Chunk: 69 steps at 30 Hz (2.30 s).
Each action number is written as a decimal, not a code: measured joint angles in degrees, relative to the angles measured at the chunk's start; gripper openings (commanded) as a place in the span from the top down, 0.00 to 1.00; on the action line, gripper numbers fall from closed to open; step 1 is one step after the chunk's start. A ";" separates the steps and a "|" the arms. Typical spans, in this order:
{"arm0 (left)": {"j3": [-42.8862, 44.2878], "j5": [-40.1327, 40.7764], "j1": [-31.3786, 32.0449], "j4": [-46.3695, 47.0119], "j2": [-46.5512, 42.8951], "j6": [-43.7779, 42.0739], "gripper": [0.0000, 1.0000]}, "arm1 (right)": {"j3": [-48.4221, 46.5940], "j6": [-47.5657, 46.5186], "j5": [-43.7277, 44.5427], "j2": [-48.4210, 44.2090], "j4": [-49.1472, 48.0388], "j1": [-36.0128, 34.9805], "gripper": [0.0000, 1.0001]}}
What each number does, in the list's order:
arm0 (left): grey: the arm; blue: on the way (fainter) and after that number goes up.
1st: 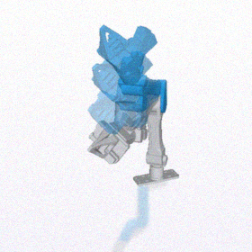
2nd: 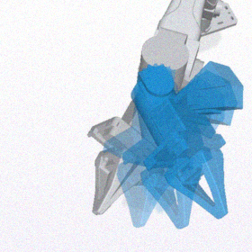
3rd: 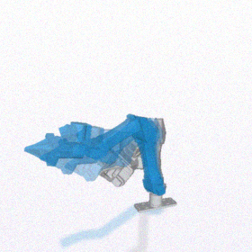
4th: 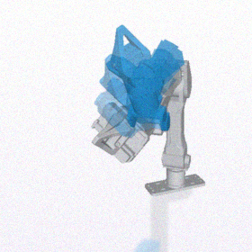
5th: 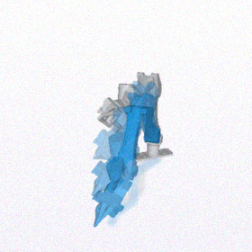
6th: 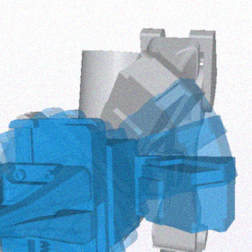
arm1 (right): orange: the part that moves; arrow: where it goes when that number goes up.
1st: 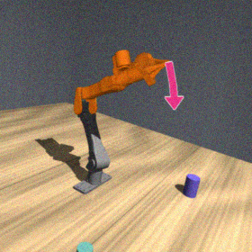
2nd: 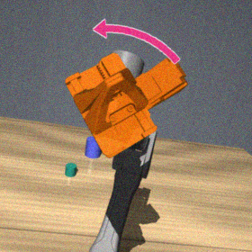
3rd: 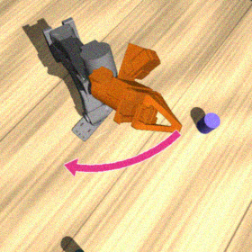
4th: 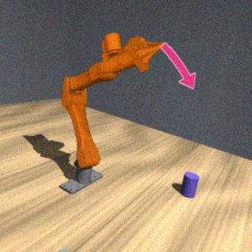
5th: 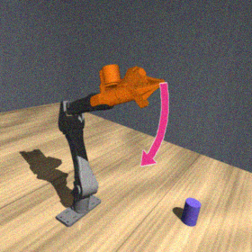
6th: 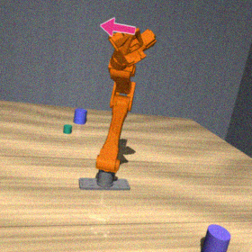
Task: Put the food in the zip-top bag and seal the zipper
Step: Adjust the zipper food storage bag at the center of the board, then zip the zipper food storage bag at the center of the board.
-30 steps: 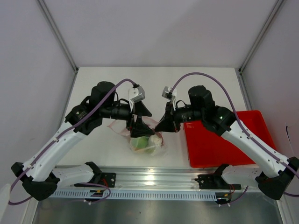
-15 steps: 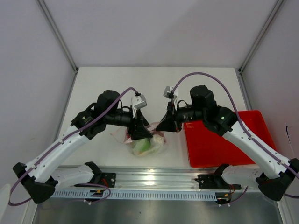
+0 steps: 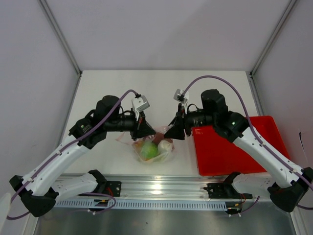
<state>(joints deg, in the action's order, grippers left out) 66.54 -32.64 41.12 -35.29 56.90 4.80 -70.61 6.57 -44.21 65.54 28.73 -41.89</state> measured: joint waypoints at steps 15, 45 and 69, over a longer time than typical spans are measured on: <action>0.04 -0.57 0.00 0.28 -0.11 5.77 0.99 | 18.58 10.67 2.86 -12.72 -15.21 2.36 0.49; 1.88 -2.32 0.00 4.13 -5.31 10.73 0.24 | 24.81 24.63 4.35 -8.04 -39.45 -1.62 1.00; 10.05 -3.54 2.64 6.45 7.45 13.68 0.47 | 22.91 23.96 0.61 -6.82 -37.24 -2.58 1.00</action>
<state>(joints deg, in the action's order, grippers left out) 76.60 -36.18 43.77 -28.84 64.36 18.48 -47.70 30.52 -43.59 58.72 -8.51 -44.47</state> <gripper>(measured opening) 0.578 0.003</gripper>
